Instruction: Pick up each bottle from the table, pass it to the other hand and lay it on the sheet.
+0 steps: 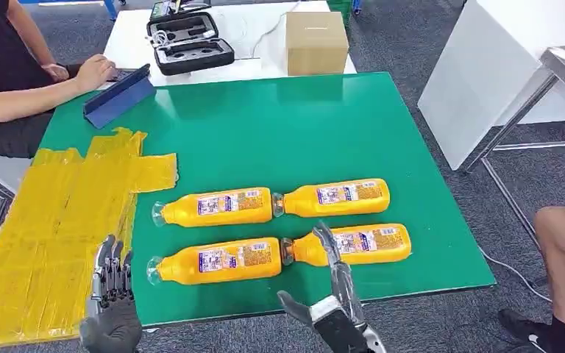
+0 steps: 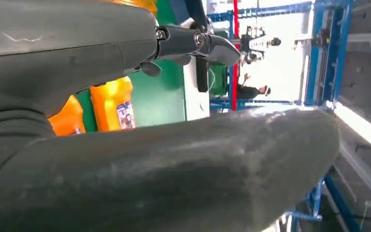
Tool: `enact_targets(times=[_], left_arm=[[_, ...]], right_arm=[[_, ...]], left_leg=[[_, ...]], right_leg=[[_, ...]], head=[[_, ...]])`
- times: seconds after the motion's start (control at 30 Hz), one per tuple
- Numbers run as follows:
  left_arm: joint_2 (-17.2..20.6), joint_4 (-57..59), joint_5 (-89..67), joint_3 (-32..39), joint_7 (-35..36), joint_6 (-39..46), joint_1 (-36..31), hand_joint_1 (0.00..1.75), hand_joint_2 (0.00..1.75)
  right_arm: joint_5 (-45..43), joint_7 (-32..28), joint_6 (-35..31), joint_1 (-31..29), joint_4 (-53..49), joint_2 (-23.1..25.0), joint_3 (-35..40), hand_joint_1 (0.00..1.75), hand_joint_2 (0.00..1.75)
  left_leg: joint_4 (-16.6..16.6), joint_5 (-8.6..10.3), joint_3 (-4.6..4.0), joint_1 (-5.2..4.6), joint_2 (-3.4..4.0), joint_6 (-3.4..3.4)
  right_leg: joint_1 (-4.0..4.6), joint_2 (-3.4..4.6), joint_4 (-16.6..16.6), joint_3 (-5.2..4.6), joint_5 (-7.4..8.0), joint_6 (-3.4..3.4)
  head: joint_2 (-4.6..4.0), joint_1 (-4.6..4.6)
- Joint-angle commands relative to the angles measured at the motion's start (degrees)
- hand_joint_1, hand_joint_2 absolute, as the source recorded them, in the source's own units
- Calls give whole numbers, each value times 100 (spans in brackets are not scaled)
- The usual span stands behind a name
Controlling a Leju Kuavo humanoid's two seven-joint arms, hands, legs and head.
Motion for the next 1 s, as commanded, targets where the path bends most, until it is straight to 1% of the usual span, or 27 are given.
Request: enact_targets(times=[0.03,0.07,0.13,0.27,0.3,0.33,0.37,0.4,0.43,0.47,0.5,0.57,0.6,0.63,0.7,0.73,0.8,0.83,0.9,0.93,1.0], left_arm=[[-13,152,-133,-219,130,-71,-227,0,0],[-13,152,-133,-219,130,-71,-227,0,0],[-13,156,-133,-216,130,-70,-229,0,0],[-13,170,-133,-198,130,-70,-230,0,0],[-13,170,-133,-198,130,-70,-230,0,0],[-13,164,-163,-215,172,-193,-251,0,0],[-13,171,-164,-238,199,-223,-279,0,0],[-13,174,-166,-254,206,-231,-302,0,0],[-13,177,-167,-265,229,-249,-328,0,0],[-13,176,-167,-271,237,-256,-339,0,0],[-13,188,-173,-284,268,-282,-363,0,0],[-13,221,-178,-300,292,-309,-408,0,0],[-13,221,-178,-300,292,-309,-408,0,0],[-13,248,-179,-304,302,-321,-429,0,0],[-13,261,-177,-306,300,-321,-441,0,0],[-13,261,-177,-306,300,-321,-441,0,0],[-13,259,-177,-300,300,-321,-434,0,0],[-13,285,-181,-297,319,-344,-459,0,0],[-13,365,-182,-280,340,-382,-529,0,0],[-13,418,-182,-257,336,-381,-571,0,0],[-13,472,-182,-233,336,-380,-603,0,0]], right_arm=[[758,786,-75,-1146,1211,-410,1062,0,175],[758,786,-75,-1146,1211,-410,1062,0,175],[758,785,-73,-1144,1223,-425,1055,0,175],[757,786,-78,-1129,1211,-445,1057,0,175],[757,786,-78,-1129,1211,-445,1057,0,175],[1191,1092,24,-1398,1446,-474,1250,0,175],[1265,1199,56,-1630,1711,-422,1333,0,175],[1313,1273,70,-1826,1948,-379,1412,0,175],[1400,1398,108,-2059,2236,-347,1529,0,175],[1427,1439,118,-2151,2358,-326,1577,0,175],[1516,1547,149,-2314,2573,-300,1672,0,175],[1599,1675,188,-2600,2950,-266,1877,0,175],[1599,1675,188,-2600,2950,-266,1877,0,175],[1622,1764,279,-2734,3165,-251,1981,0,175],[1617,1784,278,-2769,3250,-228,2000,0,175],[1617,1784,278,-2769,3250,-228,2000,0,175],[1614,1788,266,-2762,3254,-241,2010,0,175],[1701,1947,408,-2884,3432,-266,2149,0,175],[1790,2229,516,-3215,3965,-218,2346,0,175],[1771,2242,499,-3356,4197,-157,2371,0,175],[1743,2231,473,-3415,4296,-123,2365,0,175]], left_leg=[[-7,-2,22,5,17,-4],[-7,-6,35,6,19,-5],[-6,2,23,4,4,-2],[-6,-2,32,3,5,0],[-5,2,21,3,2,1],[-6,-3,32,5,4,-1],[-5,-5,36,4,6,-1],[-4,2,17,3,15,0],[-3,-2,26,5,24,-2],[-5,1,18,3,23,-2],[-3,-3,29,5,32,-4],[-5,2,23,4,20,-4],[-6,1,30,5,19,-5],[-4,3,26,5,14,-4],[-5,11,17,0,10,0],[-6,6,30,4,15,-2],[-6,12,18,1,2,0],[-4,4,32,4,2,-2],[-6,8,24,1,7,0],[-6,4,35,4,12,-2],[-6,11,19,1,10,0]], right_leg=[[6,9,-11,19,6,-8],[8,7,-13,32,3,-11],[6,-6,-10,23,0,-7],[5,-4,-11,35,-5,-8],[4,-5,-8,24,-2,-5],[7,-6,-11,37,-5,-8],[6,-5,-11,40,-6,-9],[4,9,-8,18,4,-5],[6,14,-9,26,3,-8],[5,16,-7,18,6,-6],[7,21,-8,26,6,-10],[6,10,-7,20,6,-9],[7,7,-8,27,5,-11],[7,4,-7,26,4,-10],[2,3,-5,17,5,-6],[6,4,-7,31,2,-10],[2,-6,-5,21,2,-6],[6,-9,-7,36,-4,-9],[3,-1,-7,27,2,-7],[6,1,-9,37,0,-10],[2,2,-6,21,6,-7]], head=[[0,-2],[0,0],[0,-2],[0,-2],[0,0],[0,-2],[0,-2],[0,0],[0,-2],[0,-2],[0,-2],[0,0],[0,-2],[0,0],[0,-2],[0,-2],[0,0],[0,-2],[0,-2],[0,0],[0,0]])
